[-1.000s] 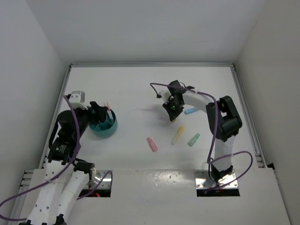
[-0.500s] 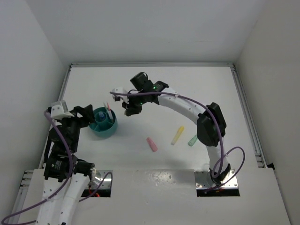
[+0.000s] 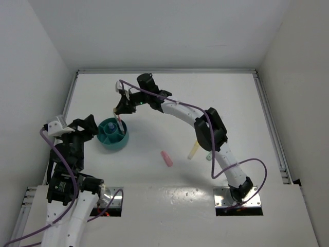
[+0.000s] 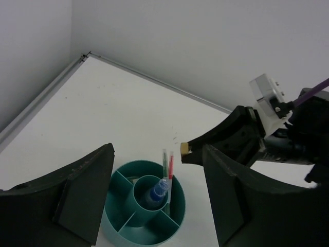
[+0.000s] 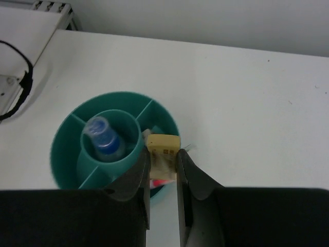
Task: Sort the stationery into containers
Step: Place the stationery into the container
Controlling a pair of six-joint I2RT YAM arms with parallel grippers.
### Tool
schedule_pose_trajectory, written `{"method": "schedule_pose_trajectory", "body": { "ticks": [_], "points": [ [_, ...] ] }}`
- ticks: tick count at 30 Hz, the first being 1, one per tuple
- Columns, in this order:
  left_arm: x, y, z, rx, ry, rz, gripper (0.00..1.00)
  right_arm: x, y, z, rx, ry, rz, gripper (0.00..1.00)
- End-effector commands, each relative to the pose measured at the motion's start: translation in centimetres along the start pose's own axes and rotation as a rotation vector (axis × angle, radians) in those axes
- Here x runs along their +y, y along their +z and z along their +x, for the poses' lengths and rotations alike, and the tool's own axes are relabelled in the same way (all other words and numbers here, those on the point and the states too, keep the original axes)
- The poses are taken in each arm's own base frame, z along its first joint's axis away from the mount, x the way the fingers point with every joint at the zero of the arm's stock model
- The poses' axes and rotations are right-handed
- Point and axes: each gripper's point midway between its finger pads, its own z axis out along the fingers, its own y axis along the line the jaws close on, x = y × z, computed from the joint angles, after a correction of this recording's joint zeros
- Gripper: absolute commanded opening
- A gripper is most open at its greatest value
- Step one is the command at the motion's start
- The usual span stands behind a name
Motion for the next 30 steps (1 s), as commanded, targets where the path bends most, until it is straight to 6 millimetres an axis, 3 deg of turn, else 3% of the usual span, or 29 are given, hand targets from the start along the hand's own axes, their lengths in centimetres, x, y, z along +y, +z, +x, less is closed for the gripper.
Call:
{"method": "schedule_pose_trajectory", "body": {
  "ticks": [1, 2, 3, 5, 9, 10, 15, 21, 30],
  "points": [
    [-0.1, -0.1, -0.9, -0.040, -0.018, 0.001, 0.75, -0.9, 1.2, -5.7, -0.188, -0.086, -0.042, 0.00],
    [-0.1, -0.1, -0.9, -0.040, -0.018, 0.001, 0.75, -1.1, 1.8, -4.5, -0.180, -0.062, -0.046, 0.00],
    [-0.2, -0.1, -1.1, -0.048, -0.022, 0.004, 0.75, -0.9, 2.3, -5.4, -0.198, -0.075, -0.052, 0.00],
    [-0.2, -0.1, -1.1, -0.048, -0.022, 0.004, 0.75, -0.9, 3.5, -4.2, -0.196, -0.050, -0.064, 0.00],
    [-0.3, 0.1, -0.8, -0.044, -0.021, 0.014, 0.75, -0.8, 4.2, -4.4, -0.216, -0.057, -0.060, 0.00],
    [-0.4, 0.2, -0.8, -0.044, -0.021, 0.014, 0.75, -0.8, 4.4, -3.5, -0.209, -0.036, -0.063, 0.00],
    [-0.6, 0.5, -0.6, -0.041, -0.021, 0.022, 0.75, -0.8, 5.1, -3.1, -0.212, -0.023, -0.041, 0.00],
    [-0.7, 0.6, -0.8, -0.050, -0.025, 0.026, 0.75, -1.2, 6.4, -0.5, -0.182, 0.010, -0.008, 0.00],
    [-0.7, 0.6, -0.8, -0.050, -0.025, 0.026, 0.75, -2.0, 7.1, 0.8, -0.160, -0.003, 0.046, 0.00]
  ]
}}
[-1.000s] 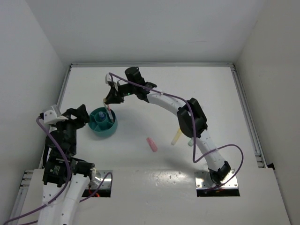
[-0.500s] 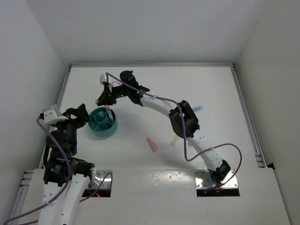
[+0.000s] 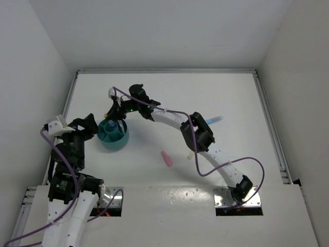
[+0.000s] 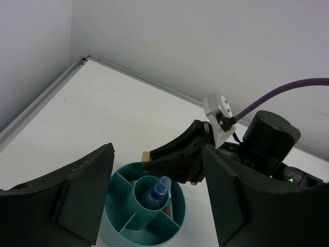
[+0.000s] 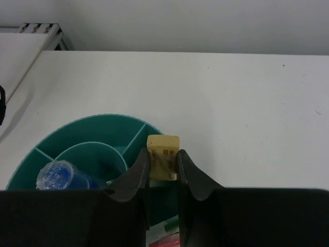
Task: Sort the stationery into containers
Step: Place the stationery into the container
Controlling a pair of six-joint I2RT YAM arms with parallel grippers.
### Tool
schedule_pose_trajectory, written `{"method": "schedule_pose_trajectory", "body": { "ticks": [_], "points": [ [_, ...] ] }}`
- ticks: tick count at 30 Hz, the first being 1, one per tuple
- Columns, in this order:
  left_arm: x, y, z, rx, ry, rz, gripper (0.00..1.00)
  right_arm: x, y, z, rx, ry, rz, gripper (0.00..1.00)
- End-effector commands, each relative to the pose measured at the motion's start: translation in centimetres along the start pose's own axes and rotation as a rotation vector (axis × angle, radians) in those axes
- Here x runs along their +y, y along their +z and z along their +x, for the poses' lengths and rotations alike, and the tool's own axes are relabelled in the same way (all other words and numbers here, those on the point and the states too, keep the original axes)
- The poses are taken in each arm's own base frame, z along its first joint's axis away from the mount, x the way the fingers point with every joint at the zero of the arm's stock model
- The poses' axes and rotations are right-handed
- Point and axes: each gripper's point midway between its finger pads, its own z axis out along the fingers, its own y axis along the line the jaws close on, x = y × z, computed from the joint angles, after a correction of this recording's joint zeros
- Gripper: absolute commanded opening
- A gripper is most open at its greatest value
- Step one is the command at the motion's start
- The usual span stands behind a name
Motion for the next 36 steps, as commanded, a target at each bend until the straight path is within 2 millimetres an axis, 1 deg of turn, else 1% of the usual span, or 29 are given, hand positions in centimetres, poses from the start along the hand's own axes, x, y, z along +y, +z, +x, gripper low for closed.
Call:
{"method": "schedule_pose_trajectory", "body": {
  "ticks": [1, 2, 3, 4, 6, 7, 8, 10, 11, 12, 13, 14, 15, 17, 19, 20, 22, 23, 24, 26, 27, 28, 29, 30, 31, 32, 33, 35, 36],
  "points": [
    [-0.8, 0.0, -1.0, -0.036, -0.018, 0.034, 0.75, -0.8, 0.4, -2.9, -0.056, -0.085, 0.036, 0.00],
    [-0.8, 0.0, -1.0, -0.036, -0.018, 0.034, 0.75, -0.5, 0.8, -2.9, -0.055, -0.086, 0.038, 0.00],
    [-0.8, 0.0, -1.0, -0.036, -0.018, 0.034, 0.75, -0.5, 0.8, -2.9, -0.055, -0.086, 0.038, 0.00],
    [-0.8, 0.0, -1.0, -0.036, -0.018, 0.034, 0.75, -0.4, 0.7, -2.5, -0.048, -0.080, 0.037, 0.00],
    [-0.8, 0.0, -1.0, -0.036, -0.018, 0.034, 0.75, -0.4, 0.7, -2.5, -0.048, -0.080, 0.037, 0.00],
    [-0.8, 0.0, -1.0, -0.036, -0.018, 0.034, 0.75, -0.3, 0.8, -2.5, -0.049, -0.080, 0.028, 0.03],
    [-0.8, 0.0, -1.0, -0.036, -0.018, 0.034, 0.75, -0.2, 0.7, -2.0, -0.042, -0.072, 0.027, 0.04],
    [-0.8, 0.0, -1.0, -0.036, -0.018, 0.034, 0.75, -0.2, 0.7, -2.0, -0.042, -0.072, 0.027, 0.09],
    [-0.8, 0.0, -1.0, -0.036, -0.018, 0.034, 0.75, 0.5, 1.0, -2.7, -0.050, -0.080, 0.010, 0.10],
    [-0.8, 0.0, -1.0, -0.036, -0.018, 0.034, 0.75, 0.6, 1.0, -2.3, -0.043, -0.073, 0.008, 0.12],
    [-0.8, 0.0, -1.0, -0.036, -0.018, 0.034, 0.75, 0.6, 1.0, -2.3, -0.043, -0.073, 0.008, 0.16],
    [-0.8, 0.0, -1.0, -0.036, -0.018, 0.034, 0.75, 0.6, 1.0, -2.3, -0.043, -0.073, 0.008, 0.23],
    [-0.8, 0.0, -1.0, -0.036, -0.018, 0.034, 0.75, 0.6, 0.9, -2.7, -0.050, -0.080, 0.009, 0.25],
    [-0.8, 0.0, -1.0, -0.036, -0.018, 0.034, 0.75, 0.6, 0.9, -2.7, -0.050, -0.080, 0.009, 0.31],
    [-0.8, 0.0, -1.0, -0.036, -0.018, 0.034, 0.75, 0.7, 0.8, -2.9, -0.050, -0.080, 0.009, 0.34],
    [-0.8, 0.0, -1.0, -0.036, -0.018, 0.034, 0.75, 0.8, 0.7, -3.5, -0.056, -0.087, 0.010, 0.37],
    [-0.8, 0.0, -1.0, -0.036, -0.009, 0.034, 0.75, 0.8, 0.7, -3.5, -0.056, -0.087, 0.010, 0.40],
    [-0.8, 0.0, -1.0, -0.036, -0.009, 0.034, 0.75, 0.8, 0.6, -4.1, -0.062, -0.093, 0.011, 0.40],
    [-0.8, 0.0, -1.0, -0.036, -0.009, 0.034, 0.75, 1.3, 1.0, -4.1, -0.063, -0.094, 0.002, 0.40],
    [-0.8, 0.0, -1.0, -0.036, -0.009, 0.034, 0.75, 1.3, 1.0, -4.1, -0.063, -0.094, 0.002, 0.41],
    [-0.8, 0.0, -1.0, -0.036, -0.009, 0.034, 0.75, 1.3, 0.9, -4.7, -0.069, -0.101, 0.003, 0.41],
    [-0.8, 0.0, -1.0, -0.036, -0.009, 0.034, 0.75, 1.4, 0.8, -4.3, -0.063, -0.094, 0.002, 0.41],
    [-0.8, 0.0, -1.0, -0.036, -0.009, 0.034, 0.75, 1.5, 0.7, -5.0, -0.070, -0.102, 0.003, 0.41],
    [-0.8, 0.0, -1.0, -0.036, -0.009, 0.034, 0.75, 1.5, 0.6, -5.8, -0.085, -0.117, 0.005, 0.35],
    [-0.8, 0.0, -1.0, -0.036, -0.009, 0.034, 0.75, 1.6, 0.6, -5.8, -0.086, -0.118, -0.004, 0.29],
    [-0.8, 0.0, -1.0, -0.036, -0.009, 0.034, 0.75, 1.7, 0.5, -6.4, -0.092, -0.124, -0.003, 0.22],
    [-0.8, 0.0, -1.0, -0.036, -0.009, 0.034, 0.75, 2.4, 0.9, -6.7, -0.101, -0.121, -0.025, 0.10],
    [-0.8, 0.0, -1.0, -0.036, -0.009, 0.034, 0.70, 2.8, 0.5, -8.6, -0.127, -0.135, -0.033, 0.04],
    [-0.8, 0.0, -1.0, -0.036, -0.009, 0.034, 0.68, 2.8, 0.5, -8.7, -0.127, -0.135, -0.033, 0.02]
  ]
}}
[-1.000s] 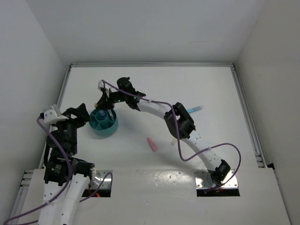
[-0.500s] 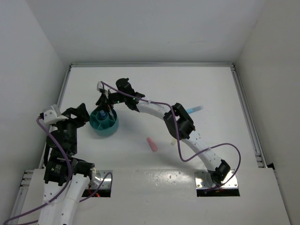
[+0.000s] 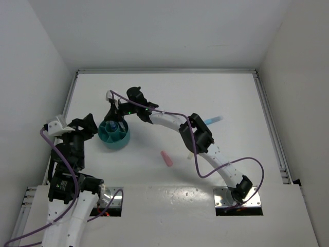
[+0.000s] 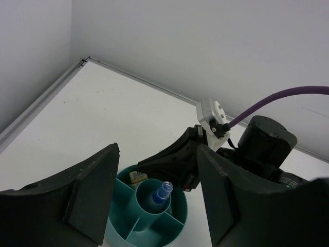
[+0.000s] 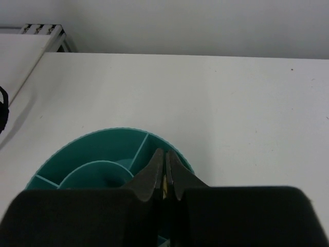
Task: Sort the stationery into containers
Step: Place the stationery into the container, then grab a piece of stationery with the left arm
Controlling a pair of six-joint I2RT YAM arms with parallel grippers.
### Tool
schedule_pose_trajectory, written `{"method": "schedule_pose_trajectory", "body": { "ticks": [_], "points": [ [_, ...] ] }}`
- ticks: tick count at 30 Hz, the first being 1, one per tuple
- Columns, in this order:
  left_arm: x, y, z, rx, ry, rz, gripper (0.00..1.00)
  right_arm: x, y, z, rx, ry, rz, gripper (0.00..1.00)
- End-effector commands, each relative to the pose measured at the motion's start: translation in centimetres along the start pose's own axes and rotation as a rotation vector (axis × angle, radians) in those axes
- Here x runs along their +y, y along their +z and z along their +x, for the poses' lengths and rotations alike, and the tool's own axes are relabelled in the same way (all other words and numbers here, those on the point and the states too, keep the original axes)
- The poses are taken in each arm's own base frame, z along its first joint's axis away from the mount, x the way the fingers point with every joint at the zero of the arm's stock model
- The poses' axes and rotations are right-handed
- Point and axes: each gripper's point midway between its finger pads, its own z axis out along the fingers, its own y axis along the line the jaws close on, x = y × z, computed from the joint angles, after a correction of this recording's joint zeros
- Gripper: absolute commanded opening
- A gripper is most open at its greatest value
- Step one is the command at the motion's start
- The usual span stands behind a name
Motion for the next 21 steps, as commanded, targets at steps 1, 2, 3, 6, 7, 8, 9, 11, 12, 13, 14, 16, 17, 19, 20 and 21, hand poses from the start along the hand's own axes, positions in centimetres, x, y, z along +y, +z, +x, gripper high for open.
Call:
{"method": "schedule_pose_trajectory", "body": {
  "ticks": [1, 2, 3, 6, 7, 8, 9, 11, 12, 13, 14, 16, 17, 19, 20, 21],
  "points": [
    [-0.7, 0.0, -0.8, -0.029, -0.006, 0.031, 0.67, 1.8, -0.9, -9.8, -0.137, -0.139, -0.036, 0.02],
    [-0.7, 0.0, -0.8, -0.029, -0.006, 0.031, 0.64, 2.4, -0.7, -10.7, -0.147, -0.150, -0.044, 0.02],
    [-0.7, 0.0, -0.8, -0.029, -0.006, 0.031, 0.62, 2.3, -0.7, -10.7, -0.147, -0.149, -0.035, 0.02],
    [-0.7, 0.0, -0.8, -0.029, -0.006, 0.031, 0.61, 2.0, -1.1, -11.9, -0.154, -0.156, -0.008, 0.06],
    [-0.7, 0.0, -0.8, -0.029, -0.006, 0.031, 0.61, 1.7, -1.3, -12.4, -0.153, -0.155, 0.018, 0.09],
    [-0.7, 0.0, -0.8, -0.029, -0.006, 0.031, 0.61, 1.7, -1.3, -12.4, -0.153, -0.155, 0.018, 0.11],
    [-0.7, 0.0, -0.8, -0.029, -0.006, 0.031, 0.61, 1.5, -1.5, -13.0, -0.152, -0.164, 0.036, 0.12],
    [-0.7, 0.0, -0.8, -0.029, -0.006, 0.031, 0.61, 1.3, -2.0, -14.1, -0.152, -0.177, 0.063, 0.14],
    [-0.8, 0.2, -0.5, -0.015, -0.001, 0.037, 0.58, 0.2, -2.7, -14.5, -0.147, -0.197, 0.101, 0.15],
    [-1.1, 0.1, -0.4, -0.008, -0.001, 0.054, 0.52, -0.3, -3.5, -14.9, -0.132, -0.198, 0.128, 0.15],
    [-1.6, 0.3, -0.4, -0.007, -0.003, 0.074, 0.45, -0.7, -3.9, -15.0, -0.113, -0.194, 0.158, 0.12],
    [-3.9, 0.5, 1.6, 0.065, 0.004, 0.201, 0.15, -4.6, -6.3, -16.0, -0.043, -0.204, 0.382, 0.00],
    [-5.1, 0.5, 2.4, 0.098, 0.006, 0.260, 0.07, -5.5, -8.0, -15.2, 0.048, -0.150, 0.480, 0.00],
    [-8.4, 0.7, 5.4, 0.254, 0.006, 0.414, 0.00, -8.6, -12.7, -14.6, 0.187, -0.123, 0.779, 0.00],
    [-9.2, 0.7, 6.7, 0.335, -0.001, 0.448, 0.00, -9.4, -14.8, -14.7, 0.222, -0.127, 0.858, 0.00],
    [-10.5, 0.2, 7.4, 0.418, -0.023, 0.491, 0.00, -10.1, -17.3, -12.7, 0.307, -0.113, 0.959, 0.00]
  ]
}}
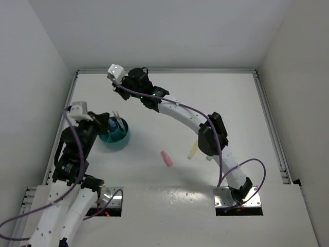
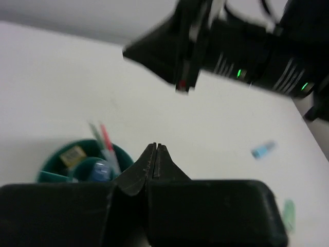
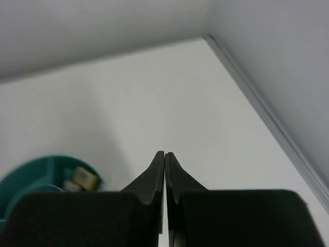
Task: Sort the stationery into containers
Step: Grab a piece of stationery with the left arm
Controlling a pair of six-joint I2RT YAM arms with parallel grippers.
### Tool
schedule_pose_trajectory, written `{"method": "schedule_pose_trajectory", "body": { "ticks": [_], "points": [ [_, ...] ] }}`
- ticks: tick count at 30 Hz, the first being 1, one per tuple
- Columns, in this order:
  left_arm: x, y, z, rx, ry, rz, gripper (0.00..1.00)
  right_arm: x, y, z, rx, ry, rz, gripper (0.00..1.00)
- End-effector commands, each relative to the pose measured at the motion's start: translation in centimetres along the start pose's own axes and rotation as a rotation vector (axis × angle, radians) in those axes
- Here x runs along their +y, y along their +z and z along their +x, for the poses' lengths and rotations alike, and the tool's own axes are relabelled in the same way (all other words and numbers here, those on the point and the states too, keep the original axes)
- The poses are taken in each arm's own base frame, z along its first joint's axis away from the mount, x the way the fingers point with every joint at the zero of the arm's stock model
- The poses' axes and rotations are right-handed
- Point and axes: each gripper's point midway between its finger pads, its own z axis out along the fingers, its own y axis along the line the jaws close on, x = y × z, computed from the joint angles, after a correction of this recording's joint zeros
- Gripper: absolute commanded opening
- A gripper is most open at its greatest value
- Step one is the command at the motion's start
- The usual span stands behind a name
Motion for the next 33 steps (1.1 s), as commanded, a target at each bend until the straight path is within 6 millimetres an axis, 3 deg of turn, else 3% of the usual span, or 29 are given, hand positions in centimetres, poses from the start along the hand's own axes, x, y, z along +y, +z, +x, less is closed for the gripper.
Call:
{"method": "schedule_pose_trajectory", "body": {
  "ticks": [1, 2, 3, 4, 5, 6, 7, 8, 9, 11, 13, 14, 15, 16, 17, 18, 19, 20, 22, 23, 25, 26, 28, 29, 30, 33],
  "points": [
    [-5.9, 1.0, 4.3, 0.292, -0.075, 0.272, 0.00, -10.1, -9.2, -1.1, 0.212, -0.084, 0.450, 0.00],
    [-6.2, 1.5, 6.6, 0.403, -0.111, 0.257, 0.00, -10.4, -10.9, 0.2, 0.279, -0.103, 0.442, 0.17],
    [-6.9, 1.5, 7.4, 0.449, -0.182, 0.254, 0.00, -10.2, -12.4, 3.4, 0.376, -0.124, 0.422, 0.32],
    [-6.8, 1.7, 8.0, 0.471, -0.214, 0.221, 0.04, -11.6, -14.4, 4.7, 0.436, -0.165, 0.427, 0.43],
    [-7.7, 1.5, 8.7, 0.499, -0.239, 0.228, 0.16, -12.0, -17.0, 4.6, 0.475, -0.171, 0.429, 0.56],
    [-8.1, 1.3, 9.9, 0.538, -0.288, 0.208, 0.26, -12.4, -18.6, 7.1, 0.546, -0.158, 0.441, 0.62],
    [-7.8, 1.4, 11.0, 0.553, -0.297, 0.168, 0.35, -14.4, -21.0, 8.6, 0.597, -0.136, 0.493, 0.59],
    [-9.0, 0.8, 12.2, 0.595, -0.300, 0.182, 0.51, -15.3, -23.4, 10.2, 0.668, -0.124, 0.534, 0.46],
    [-9.4, 0.5, 13.3, 0.627, -0.328, 0.165, 0.56, -16.0, -24.7, 11.8, 0.711, -0.092, 0.548, 0.04],
    [-9.8, 0.5, 16.1, 0.689, -0.322, 0.113, 0.62, -17.9, -28.6, 14.2, 0.776, 0.017, 0.613, 0.00],
    [-11.8, -0.7, 18.9, 0.776, -0.319, 0.115, 0.63, -16.6, -30.9, 16.5, 0.814, 0.119, 0.579, 0.00],
    [-12.2, -0.1, 20.1, 0.794, -0.293, 0.072, 0.65, -15.5, -31.2, 17.1, 0.802, 0.178, 0.555, 0.09],
    [-13.3, -0.8, 21.1, 0.822, -0.273, 0.070, 0.65, -13.5, -31.8, 19.4, 0.837, 0.213, 0.517, 0.20],
    [-13.8, -0.8, 21.3, 0.833, -0.307, 0.004, 0.65, -12.6, -32.0, 18.9, 0.800, 0.243, 0.506, 0.45],
    [-13.9, -0.9, 21.9, 0.838, -0.298, -0.035, 0.68, -11.2, -32.9, 20.7, 0.823, 0.289, 0.491, 0.58],
    [-13.8, -1.0, 23.2, 0.827, -0.264, -0.097, 0.85, -10.5, -33.0, 20.9, 0.806, 0.330, 0.497, 0.68],
    [-13.3, -1.3, 23.9, 0.830, -0.281, -0.174, 0.86, -10.1, -32.8, 20.7, 0.771, 0.346, 0.495, 0.77],
    [-14.0, -1.0, 23.9, 0.818, -0.282, -0.177, 0.86, -9.2, -33.3, 21.7, 0.785, 0.363, 0.494, 0.77],
    [-13.6, -1.1, 25.8, 0.842, -0.248, -0.245, 0.86, -9.3, -33.6, 20.6, 0.709, 0.378, 0.516, 0.77],
    [-13.7, -0.9, 26.3, 0.848, -0.249, -0.260, 0.86, -8.9, -34.4, 21.5, 0.719, 0.387, 0.522, 0.77],
    [-14.4, -0.4, 26.8, 0.849, -0.243, -0.276, 0.86, -9.7, -35.4, 20.9, 0.679, 0.390, 0.571, 0.74],
    [-13.9, -0.1, 28.1, 0.861, -0.204, -0.313, 0.84, -9.5, -35.9, 21.5, 0.681, 0.408, 0.584, 0.68],
    [-14.6, 0.7, 28.9, 0.865, -0.202, -0.326, 0.80, -10.5, -37.3, 21.3, 0.652, 0.420, 0.639, 0.59],
    [-14.0, 0.7, 30.2, 0.886, -0.168, -0.356, 0.77, -11.1, -38.1, 21.6, 0.652, 0.423, 0.673, 0.46],
    [-14.2, 0.8, 30.5, 0.889, -0.163, -0.360, 0.77, -11.4, -38.5, 21.3, 0.643, 0.423, 0.685, 0.40],
    [-13.7, 0.5, 32.3, 0.928, -0.143, -0.389, 0.72, -12.0, -39.0, 20.3, 0.598, 0.440, 0.708, 0.35]
  ]
}}
